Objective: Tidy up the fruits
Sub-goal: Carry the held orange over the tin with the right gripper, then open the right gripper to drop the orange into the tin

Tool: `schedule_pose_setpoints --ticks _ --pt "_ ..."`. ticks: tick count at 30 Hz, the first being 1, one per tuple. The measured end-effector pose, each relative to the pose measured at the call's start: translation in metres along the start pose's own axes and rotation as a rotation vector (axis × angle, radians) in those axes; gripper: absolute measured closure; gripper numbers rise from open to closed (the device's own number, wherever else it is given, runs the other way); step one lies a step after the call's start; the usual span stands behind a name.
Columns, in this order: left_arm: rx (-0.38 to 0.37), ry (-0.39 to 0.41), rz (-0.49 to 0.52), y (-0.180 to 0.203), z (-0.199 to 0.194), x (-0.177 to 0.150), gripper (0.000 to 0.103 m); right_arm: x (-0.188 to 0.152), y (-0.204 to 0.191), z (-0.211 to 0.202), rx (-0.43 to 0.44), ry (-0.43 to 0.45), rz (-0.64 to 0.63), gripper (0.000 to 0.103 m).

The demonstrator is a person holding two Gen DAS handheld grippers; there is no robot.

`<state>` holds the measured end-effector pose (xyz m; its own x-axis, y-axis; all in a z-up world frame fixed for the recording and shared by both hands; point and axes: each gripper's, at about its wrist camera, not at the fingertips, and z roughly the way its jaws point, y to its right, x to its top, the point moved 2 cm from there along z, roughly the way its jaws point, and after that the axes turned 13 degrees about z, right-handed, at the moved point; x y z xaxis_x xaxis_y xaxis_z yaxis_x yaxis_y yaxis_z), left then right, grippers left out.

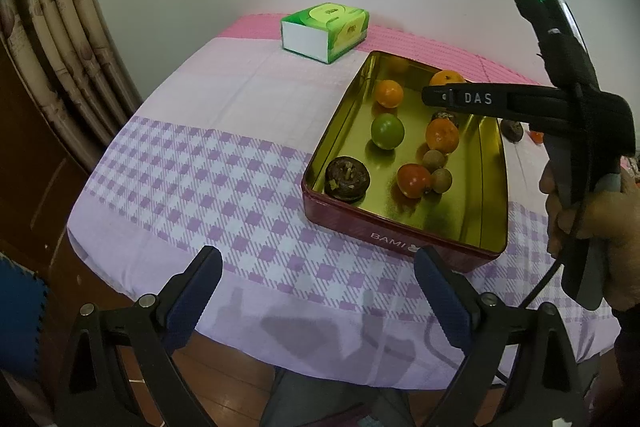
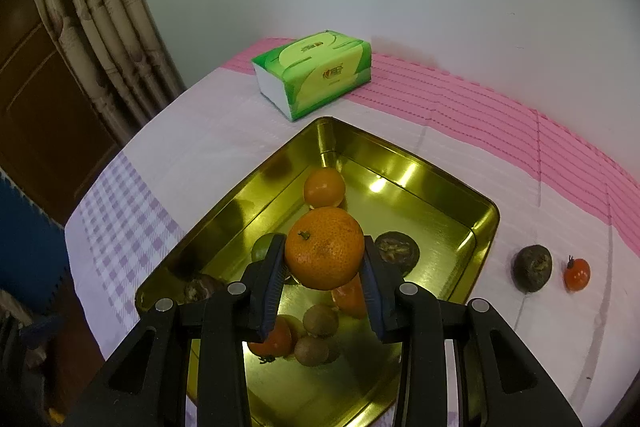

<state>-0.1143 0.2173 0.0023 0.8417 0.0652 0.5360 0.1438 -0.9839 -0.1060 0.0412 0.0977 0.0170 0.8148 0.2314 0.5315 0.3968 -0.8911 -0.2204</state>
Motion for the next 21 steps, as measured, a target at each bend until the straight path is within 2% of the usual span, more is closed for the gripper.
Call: schedule_pose_setpoints --ticks 13,21 --pt "-0.005 -0.015 -0.007 -0.0022 0.003 -0.0011 0.008 0.0022 -0.0027 0.0071 -0.004 -0.001 0.012 0.066" --pt "-0.003 -0.015 -0.005 -0.0026 0.0039 -0.0005 0.008 0.0088 -0.0031 0.0005 0.007 0.042 0.024 0.066"
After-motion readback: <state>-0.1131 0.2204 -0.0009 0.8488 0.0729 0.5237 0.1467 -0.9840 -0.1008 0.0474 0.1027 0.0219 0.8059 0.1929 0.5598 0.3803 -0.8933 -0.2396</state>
